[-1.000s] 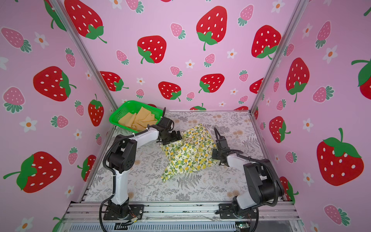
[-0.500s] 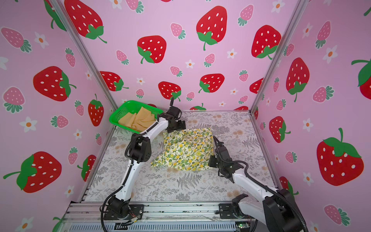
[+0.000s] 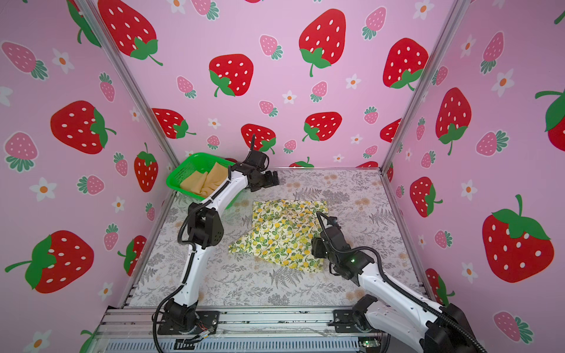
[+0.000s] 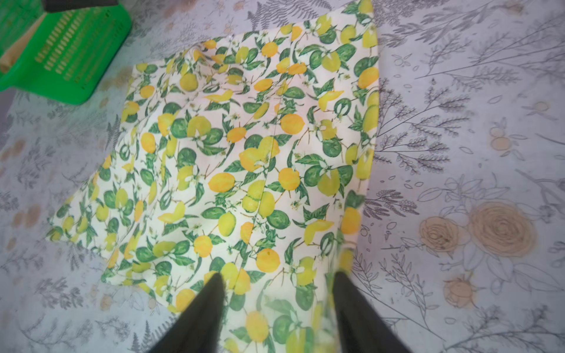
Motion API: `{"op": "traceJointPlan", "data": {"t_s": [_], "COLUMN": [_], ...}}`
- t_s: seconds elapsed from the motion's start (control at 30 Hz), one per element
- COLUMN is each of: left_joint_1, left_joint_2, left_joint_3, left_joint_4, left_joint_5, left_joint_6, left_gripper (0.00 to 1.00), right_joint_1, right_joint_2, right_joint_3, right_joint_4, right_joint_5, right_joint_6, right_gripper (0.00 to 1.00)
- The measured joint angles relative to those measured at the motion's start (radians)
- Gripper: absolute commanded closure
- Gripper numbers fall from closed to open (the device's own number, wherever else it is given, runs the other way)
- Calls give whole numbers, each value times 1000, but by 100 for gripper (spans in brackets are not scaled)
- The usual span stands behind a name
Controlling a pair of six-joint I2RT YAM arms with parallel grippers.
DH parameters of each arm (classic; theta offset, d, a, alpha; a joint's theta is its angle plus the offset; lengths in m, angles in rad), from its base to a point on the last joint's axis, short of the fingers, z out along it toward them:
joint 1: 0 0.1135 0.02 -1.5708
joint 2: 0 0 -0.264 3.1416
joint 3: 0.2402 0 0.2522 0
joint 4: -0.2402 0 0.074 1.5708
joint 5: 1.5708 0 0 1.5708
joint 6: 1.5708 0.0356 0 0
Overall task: Fold and stack skirts
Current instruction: Rotate the skirt at the center of the table.
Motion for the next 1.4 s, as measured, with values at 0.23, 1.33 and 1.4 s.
{"op": "traceJointPlan", "data": {"t_s": [0.23, 1.33, 1.4], "left_joint_1": [-21, -78, -78], "left_joint_2": [-371, -949, -920], "left_joint_3": [-412, -1500, -1500], "left_joint_4": [143, 415, 427], "left_joint_5": [53, 79, 77], "left_joint_6": [-27, -242, -241], "left_gripper": [1, 1, 1], "right_joint_1": [-28, -317, -317], "right_joint_2": [241, 908, 907], "right_joint_3": [200, 506, 489], "right_joint_4": [48, 223, 236], "right_joint_5": [76, -85, -95], "right_joint_6": [-99, -240, -237], "right_gripper": [0, 0, 4]}}
